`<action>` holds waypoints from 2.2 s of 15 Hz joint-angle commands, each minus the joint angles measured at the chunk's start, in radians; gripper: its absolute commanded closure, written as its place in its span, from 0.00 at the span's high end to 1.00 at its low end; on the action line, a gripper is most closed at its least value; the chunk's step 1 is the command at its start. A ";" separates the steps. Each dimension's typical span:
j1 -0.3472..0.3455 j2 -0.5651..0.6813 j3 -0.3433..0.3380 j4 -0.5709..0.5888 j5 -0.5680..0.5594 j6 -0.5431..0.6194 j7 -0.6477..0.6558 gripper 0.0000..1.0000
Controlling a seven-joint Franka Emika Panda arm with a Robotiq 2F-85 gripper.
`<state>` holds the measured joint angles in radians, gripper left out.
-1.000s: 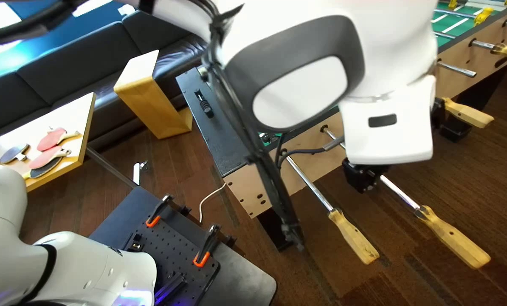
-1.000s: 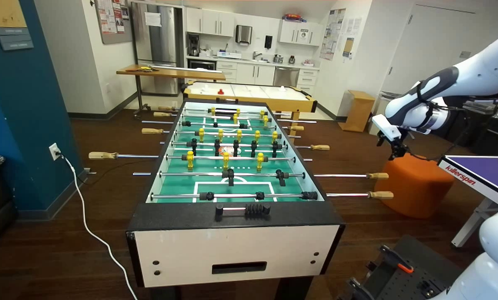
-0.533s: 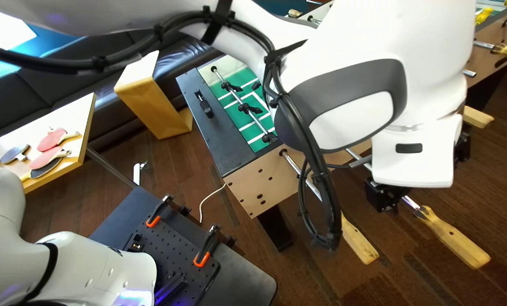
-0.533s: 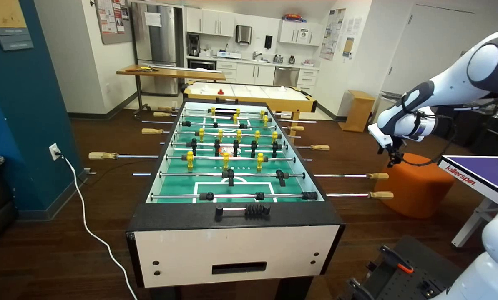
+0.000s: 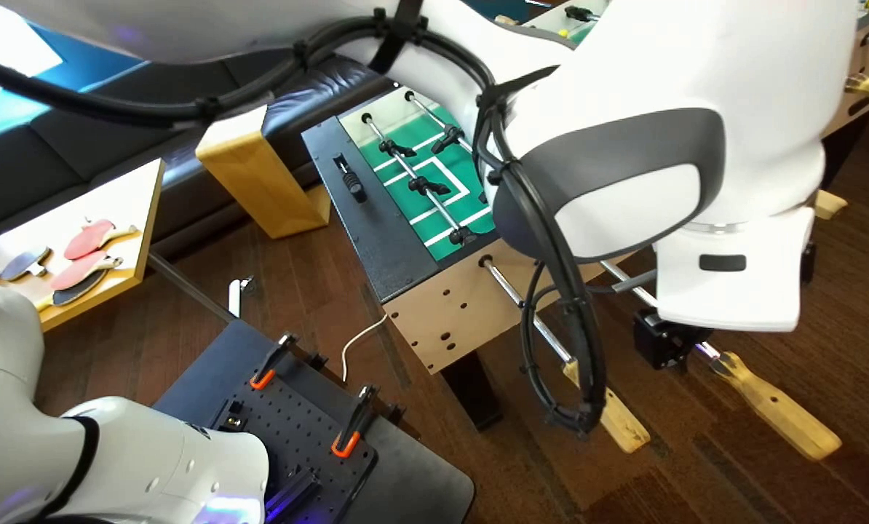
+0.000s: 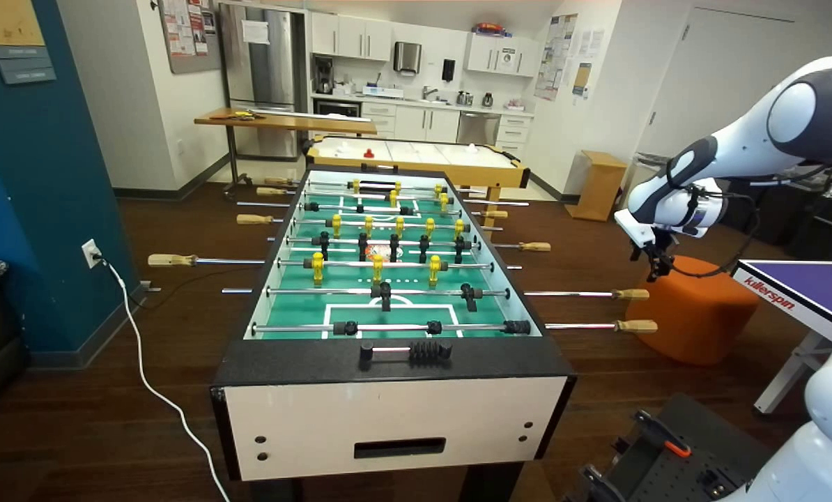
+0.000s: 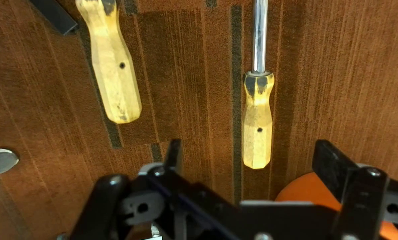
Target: Push the second handle of the table football slightly
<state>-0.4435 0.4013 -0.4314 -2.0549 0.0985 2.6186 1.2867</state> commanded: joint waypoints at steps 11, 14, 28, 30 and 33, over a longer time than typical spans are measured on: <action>-0.118 0.283 0.047 0.286 0.189 -0.112 -0.228 1.00; -0.132 0.309 0.066 0.310 0.217 -0.137 -0.271 1.00; -0.133 0.411 0.064 0.402 0.226 -0.173 -0.279 1.00; -0.132 0.421 0.063 0.408 0.225 -0.166 -0.279 1.00; -0.136 0.430 0.066 0.415 0.227 -0.164 -0.283 0.74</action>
<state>-0.5666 0.8150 -0.3731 -1.6776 0.3018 2.4816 1.0270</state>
